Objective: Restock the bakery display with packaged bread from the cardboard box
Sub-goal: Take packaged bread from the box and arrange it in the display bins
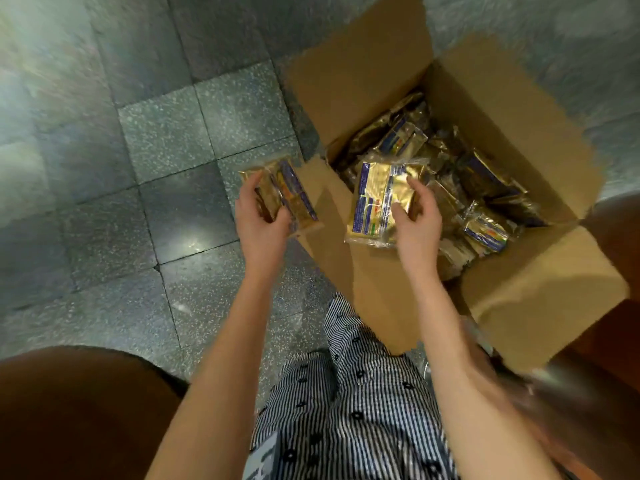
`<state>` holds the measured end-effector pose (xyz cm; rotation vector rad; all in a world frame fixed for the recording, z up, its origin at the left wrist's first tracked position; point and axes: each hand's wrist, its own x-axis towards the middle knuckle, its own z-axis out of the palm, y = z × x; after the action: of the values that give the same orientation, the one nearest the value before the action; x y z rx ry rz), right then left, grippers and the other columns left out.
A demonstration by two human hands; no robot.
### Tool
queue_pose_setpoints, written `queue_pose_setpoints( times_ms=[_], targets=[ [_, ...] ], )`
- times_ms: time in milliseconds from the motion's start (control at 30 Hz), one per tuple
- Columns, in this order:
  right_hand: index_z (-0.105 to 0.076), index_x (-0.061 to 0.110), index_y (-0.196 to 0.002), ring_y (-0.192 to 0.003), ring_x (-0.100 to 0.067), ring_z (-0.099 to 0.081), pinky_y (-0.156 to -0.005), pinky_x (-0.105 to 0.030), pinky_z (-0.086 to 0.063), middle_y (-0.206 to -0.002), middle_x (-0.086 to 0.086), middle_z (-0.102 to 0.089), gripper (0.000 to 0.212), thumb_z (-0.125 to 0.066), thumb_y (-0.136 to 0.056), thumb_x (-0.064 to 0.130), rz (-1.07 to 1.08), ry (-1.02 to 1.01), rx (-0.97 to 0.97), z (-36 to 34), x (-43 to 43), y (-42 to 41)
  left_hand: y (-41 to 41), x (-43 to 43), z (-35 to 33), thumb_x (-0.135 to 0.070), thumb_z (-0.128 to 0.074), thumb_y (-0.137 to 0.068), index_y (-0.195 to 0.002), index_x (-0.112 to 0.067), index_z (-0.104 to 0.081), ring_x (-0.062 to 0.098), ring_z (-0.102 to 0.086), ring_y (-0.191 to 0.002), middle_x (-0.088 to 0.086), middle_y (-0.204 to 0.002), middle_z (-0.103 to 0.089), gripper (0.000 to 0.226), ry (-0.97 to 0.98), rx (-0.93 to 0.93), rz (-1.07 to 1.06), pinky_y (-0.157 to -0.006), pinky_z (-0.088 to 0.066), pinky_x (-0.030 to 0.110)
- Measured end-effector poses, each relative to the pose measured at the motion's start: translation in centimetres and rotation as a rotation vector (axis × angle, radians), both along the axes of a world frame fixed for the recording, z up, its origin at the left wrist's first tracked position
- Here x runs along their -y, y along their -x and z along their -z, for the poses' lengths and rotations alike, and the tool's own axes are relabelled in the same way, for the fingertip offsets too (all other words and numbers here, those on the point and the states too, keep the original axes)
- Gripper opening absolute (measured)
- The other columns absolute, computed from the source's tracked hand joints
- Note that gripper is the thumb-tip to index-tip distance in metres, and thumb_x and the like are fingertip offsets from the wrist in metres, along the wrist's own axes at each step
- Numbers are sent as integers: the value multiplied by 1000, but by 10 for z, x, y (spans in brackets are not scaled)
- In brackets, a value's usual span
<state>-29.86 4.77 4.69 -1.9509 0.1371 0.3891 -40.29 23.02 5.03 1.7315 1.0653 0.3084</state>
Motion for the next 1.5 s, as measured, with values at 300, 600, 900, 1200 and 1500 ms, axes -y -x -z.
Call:
queue_pose_setpoints(
  times_ms=[300, 600, 900, 1200, 1500],
  targets=[
    [-53, 22, -138, -95, 29, -42, -81, 9, -28, -125, 7, -48, 44, -57, -96, 6, -460, 20, 131, -71, -61, 178, 241, -22, -70, 2, -55, -84, -135, -46, -47, 0, -46, -75, -2, -107, -41, 71, -121, -10, -218, -73, -49, 18],
    [-54, 24, -138, -114, -1, -42, -101, -16, -29, -129, 3, -51, 49, -58, -93, 4, -1004, 4, 208, -112, -134, 344, 471, -10, -92, 1, -53, -86, -143, -32, -48, 15, -55, -113, 5, -128, -56, 66, -173, 0, -631, -102, -46, 35],
    [-53, 25, -137, -121, -10, -48, -104, -23, -33, -136, 0, -52, 48, -58, -94, 5, -1501, -38, 232, -128, -170, 497, 613, 61, -104, -3, -53, -90, -146, -35, -42, -8, -44, -98, -10, -116, -51, 66, -262, -78, -951, -89, -36, 19],
    [-55, 22, -137, -110, -6, -51, -88, -4, -35, -123, 2, -56, 49, -58, -92, 3, -1980, -191, 240, -134, -153, 688, 748, 169, -127, -6, -50, -98, -147, -41, -37, -26, -39, -94, -17, -125, -41, 62, -321, -111, -1455, -87, -35, 11],
    [-54, 26, -138, -132, -7, -42, -108, -21, -34, -139, 6, -51, 46, -58, -95, 7, -2258, -319, 59, -142, -126, 879, 895, 232, -127, -3, -51, -96, -148, -34, -40, -8, -36, -124, -17, -140, -42, 62, -291, -227, -1755, -103, -27, 7]
  ],
)
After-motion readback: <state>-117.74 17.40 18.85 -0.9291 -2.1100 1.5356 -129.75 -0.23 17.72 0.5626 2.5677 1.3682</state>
